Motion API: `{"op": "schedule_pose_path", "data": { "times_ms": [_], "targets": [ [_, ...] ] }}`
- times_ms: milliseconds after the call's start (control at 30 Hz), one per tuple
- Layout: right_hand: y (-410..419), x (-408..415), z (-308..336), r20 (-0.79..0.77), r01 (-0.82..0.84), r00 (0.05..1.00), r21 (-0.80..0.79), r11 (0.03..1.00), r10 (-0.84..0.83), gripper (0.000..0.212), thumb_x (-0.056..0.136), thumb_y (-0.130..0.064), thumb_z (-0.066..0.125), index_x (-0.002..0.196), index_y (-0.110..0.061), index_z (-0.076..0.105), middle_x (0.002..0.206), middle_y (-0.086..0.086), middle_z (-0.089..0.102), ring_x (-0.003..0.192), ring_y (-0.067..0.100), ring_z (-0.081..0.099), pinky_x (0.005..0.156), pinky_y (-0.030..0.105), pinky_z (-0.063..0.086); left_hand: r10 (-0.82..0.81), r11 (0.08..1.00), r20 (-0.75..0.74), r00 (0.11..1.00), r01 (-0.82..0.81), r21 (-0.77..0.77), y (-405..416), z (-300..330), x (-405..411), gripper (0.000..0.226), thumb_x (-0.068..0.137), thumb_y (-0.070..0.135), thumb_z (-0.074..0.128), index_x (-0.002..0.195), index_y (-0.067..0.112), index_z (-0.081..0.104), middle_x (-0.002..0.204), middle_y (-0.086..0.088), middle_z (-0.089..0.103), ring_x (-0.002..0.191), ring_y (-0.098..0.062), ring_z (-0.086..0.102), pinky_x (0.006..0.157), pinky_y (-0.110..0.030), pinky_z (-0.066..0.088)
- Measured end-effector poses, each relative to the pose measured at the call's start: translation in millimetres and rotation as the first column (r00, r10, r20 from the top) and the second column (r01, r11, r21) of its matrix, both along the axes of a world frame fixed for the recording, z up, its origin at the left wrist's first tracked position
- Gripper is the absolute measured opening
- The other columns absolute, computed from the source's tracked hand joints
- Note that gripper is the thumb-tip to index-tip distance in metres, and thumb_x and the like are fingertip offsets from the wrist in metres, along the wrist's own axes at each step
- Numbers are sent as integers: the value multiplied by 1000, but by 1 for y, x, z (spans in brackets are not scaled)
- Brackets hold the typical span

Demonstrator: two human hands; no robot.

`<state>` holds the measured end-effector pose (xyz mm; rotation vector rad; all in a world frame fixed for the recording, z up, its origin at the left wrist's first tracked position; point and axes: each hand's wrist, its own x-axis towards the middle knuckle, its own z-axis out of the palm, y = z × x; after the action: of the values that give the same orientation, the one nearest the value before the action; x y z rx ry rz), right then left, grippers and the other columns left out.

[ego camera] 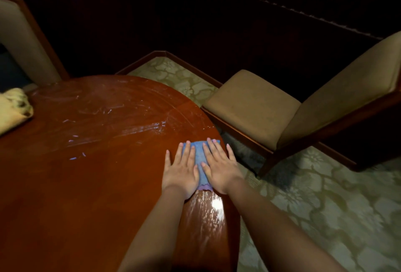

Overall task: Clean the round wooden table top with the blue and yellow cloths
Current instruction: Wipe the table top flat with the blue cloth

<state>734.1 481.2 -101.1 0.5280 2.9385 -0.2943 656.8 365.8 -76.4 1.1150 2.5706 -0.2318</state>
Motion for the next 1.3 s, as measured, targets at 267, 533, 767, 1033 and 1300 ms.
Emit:
{"op": "schedule_pose_path", "data": {
  "times_ms": [267, 533, 767, 1033, 1300],
  "targets": [
    [-29, 48, 1, 40, 92, 995, -31, 995, -90, 68, 101, -41, 3, 134, -9, 53, 141, 7, 50, 131, 21, 46, 109, 41, 9, -46, 998, 23, 999, 47, -50, -25, 4, 45, 57, 101, 38, 5, 145, 16, -23, 154, -1, -29, 141, -19, -27, 115, -50, -11],
    [-22, 56, 0, 66, 49, 997, -42, 998, -46, 62, 102, -41, 6, 138, -10, 46, 142, 7, 49, 131, 21, 46, 110, 40, 8, -54, 996, 34, 998, 56, -63, -25, 5, 50, 57, 100, 40, 4, 141, 17, -28, 153, 0, -29, 141, -19, -27, 115, -51, -11],
    [10, 26, -5, 4, -20, 1000, -1, 1000, 20, 90, 71, -58, -38, 147, -17, -11, 156, -3, -14, 144, 14, -15, 113, 36, -18, -35, 998, 2, 999, 35, -58, 7, 1, 24, 58, 100, 39, 3, 145, 16, -24, 153, -1, -30, 141, -20, -27, 115, -52, -9],
    [41, -16, -2, 26, -44, 999, -7, 999, 44, 86, 74, -54, -24, 152, -19, -8, 159, 0, -14, 145, 13, -17, 115, 36, -13, 1, 998, -66, 998, -5, -58, 38, -2, -9, 57, 100, 37, 3, 145, 13, -23, 154, -3, -27, 143, -22, -24, 115, -50, -12],
    [72, -68, -8, -10, -48, 999, -104, 993, 48, 59, 102, -40, 14, 152, -17, -4, 160, 1, -13, 145, 13, -14, 119, 30, -4, 47, 997, -117, 992, -54, -55, 66, -8, -50, 57, 99, 37, 1, 145, 12, -23, 155, -4, -26, 143, -22, -22, 115, -48, -14]
  ]
}}
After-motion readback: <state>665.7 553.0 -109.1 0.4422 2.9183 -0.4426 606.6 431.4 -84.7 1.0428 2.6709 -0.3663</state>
